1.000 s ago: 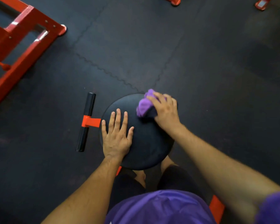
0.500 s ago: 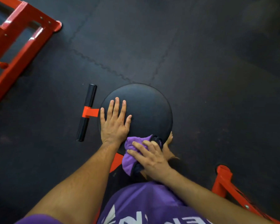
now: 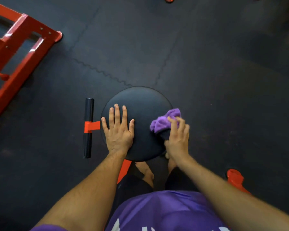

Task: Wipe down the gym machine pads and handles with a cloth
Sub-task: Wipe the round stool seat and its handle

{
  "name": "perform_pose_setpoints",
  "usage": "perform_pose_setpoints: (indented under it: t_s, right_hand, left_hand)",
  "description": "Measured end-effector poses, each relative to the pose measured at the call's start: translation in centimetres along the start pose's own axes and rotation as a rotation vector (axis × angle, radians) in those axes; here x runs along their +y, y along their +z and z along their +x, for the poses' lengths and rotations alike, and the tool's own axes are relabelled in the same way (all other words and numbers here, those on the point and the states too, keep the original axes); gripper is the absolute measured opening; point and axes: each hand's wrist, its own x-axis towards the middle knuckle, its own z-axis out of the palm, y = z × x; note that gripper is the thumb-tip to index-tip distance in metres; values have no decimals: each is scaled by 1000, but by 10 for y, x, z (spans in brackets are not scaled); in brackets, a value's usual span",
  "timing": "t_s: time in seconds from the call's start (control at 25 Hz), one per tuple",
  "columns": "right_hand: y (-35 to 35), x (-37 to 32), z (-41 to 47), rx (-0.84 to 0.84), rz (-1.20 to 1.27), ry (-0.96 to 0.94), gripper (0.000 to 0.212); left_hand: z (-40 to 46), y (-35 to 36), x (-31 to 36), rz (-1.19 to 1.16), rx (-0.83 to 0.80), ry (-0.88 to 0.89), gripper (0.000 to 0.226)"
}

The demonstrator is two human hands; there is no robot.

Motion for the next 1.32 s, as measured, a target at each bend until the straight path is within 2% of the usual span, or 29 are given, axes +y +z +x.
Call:
perform_pose_setpoints:
  t_s: [0.12, 0.24, 0.36, 0.44, 0.6, 0.76, 0.88, 1.0, 1.12, 1.2, 1.32]
  right_hand:
    - [15, -20, -70, -59, -174, -155, 89]
    - [18, -45, -95, -162, -179, -380, 94]
    - [5, -51, -89, -325, -165, -686, 80]
    - [-14, -52, -74, -451, -121, -729, 73]
    - [-56, -30, -58, -535, 63, -591, 68]
    - [-86, 17, -57, -454, 173, -436, 67]
    - [-101, 44, -63, -367, 250, -324, 62]
    - [-119, 73, -87, -301, 370, -248, 65]
    - [-133, 106, -124, -254, 444, -159, 65]
    - [-145, 132, -155, -208, 479, -81, 62]
    - [-166, 170, -198, -121, 526, 73, 60]
  left_hand:
    - [4, 1, -1, 0, -21, 20, 65]
    - [11, -2, -6, 21, -11, 74, 65]
    - [16, -5, -10, 28, -27, 137, 66]
    - [18, -8, -9, 16, -49, 148, 66]
    - [11, -22, -5, -13, -109, 153, 60]
    - [-23, -33, -7, -50, -29, 244, 54]
    - [-51, -46, 3, -45, -64, 272, 46]
    - [-74, -62, 35, -35, -121, 326, 43]
    - [-94, -72, 75, -82, -137, 336, 29]
    - [-111, -74, 113, -121, -206, 346, 30]
    - [-136, -64, 171, -153, -285, 462, 32]
